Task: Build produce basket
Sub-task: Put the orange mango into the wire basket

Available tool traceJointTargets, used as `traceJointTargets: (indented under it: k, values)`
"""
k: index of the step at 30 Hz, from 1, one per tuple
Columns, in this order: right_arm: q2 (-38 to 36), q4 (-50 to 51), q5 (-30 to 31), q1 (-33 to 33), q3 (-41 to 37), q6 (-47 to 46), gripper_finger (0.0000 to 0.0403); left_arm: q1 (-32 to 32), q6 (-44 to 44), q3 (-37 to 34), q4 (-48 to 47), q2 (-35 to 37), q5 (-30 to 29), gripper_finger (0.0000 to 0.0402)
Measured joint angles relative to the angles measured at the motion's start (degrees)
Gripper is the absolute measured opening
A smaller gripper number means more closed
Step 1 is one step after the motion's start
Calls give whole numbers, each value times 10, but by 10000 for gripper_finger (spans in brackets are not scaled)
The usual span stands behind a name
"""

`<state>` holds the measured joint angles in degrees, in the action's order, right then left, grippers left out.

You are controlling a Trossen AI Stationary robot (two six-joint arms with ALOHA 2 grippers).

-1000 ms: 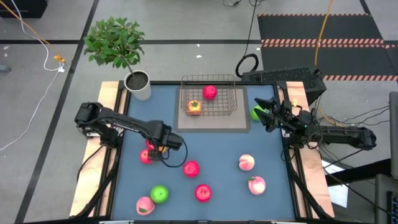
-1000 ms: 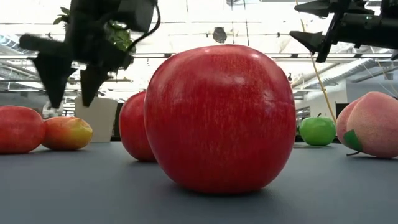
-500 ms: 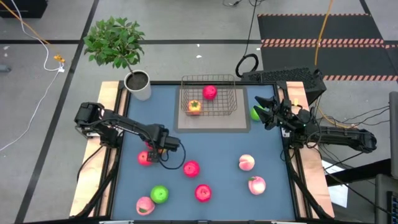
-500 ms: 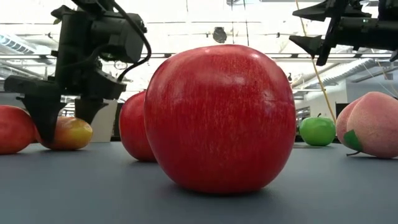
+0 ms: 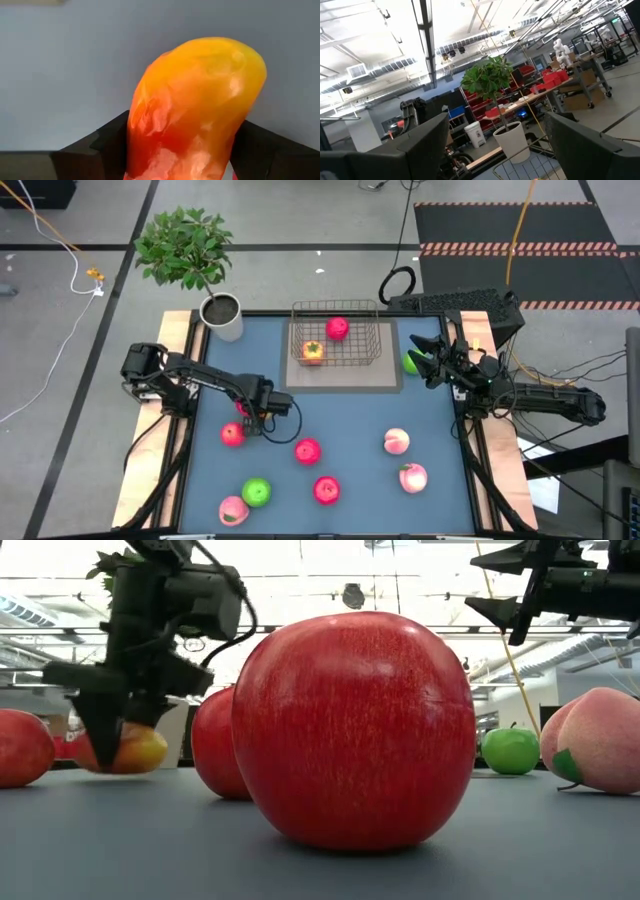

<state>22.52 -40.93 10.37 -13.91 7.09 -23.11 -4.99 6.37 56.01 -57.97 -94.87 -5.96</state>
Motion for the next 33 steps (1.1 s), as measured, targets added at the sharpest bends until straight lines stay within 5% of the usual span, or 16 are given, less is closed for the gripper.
traceJointTargets:
  k: [8,15,21,24,33]
  values:
    - [0,-1,0,0,0,2,320,1,-44,166,-124,0,-76,293]
    - [0,-4,0,0,0,2,320,39,-108,335,-110,0,-139,267]
    - [0,-4,0,0,0,2,320,118,-153,424,-14,0,-148,294]
    - [0,-5,0,0,0,2,320,168,-164,430,69,-4,-101,299]
    - [0,-6,0,0,0,-1,320,291,-184,429,223,-136,-50,266]
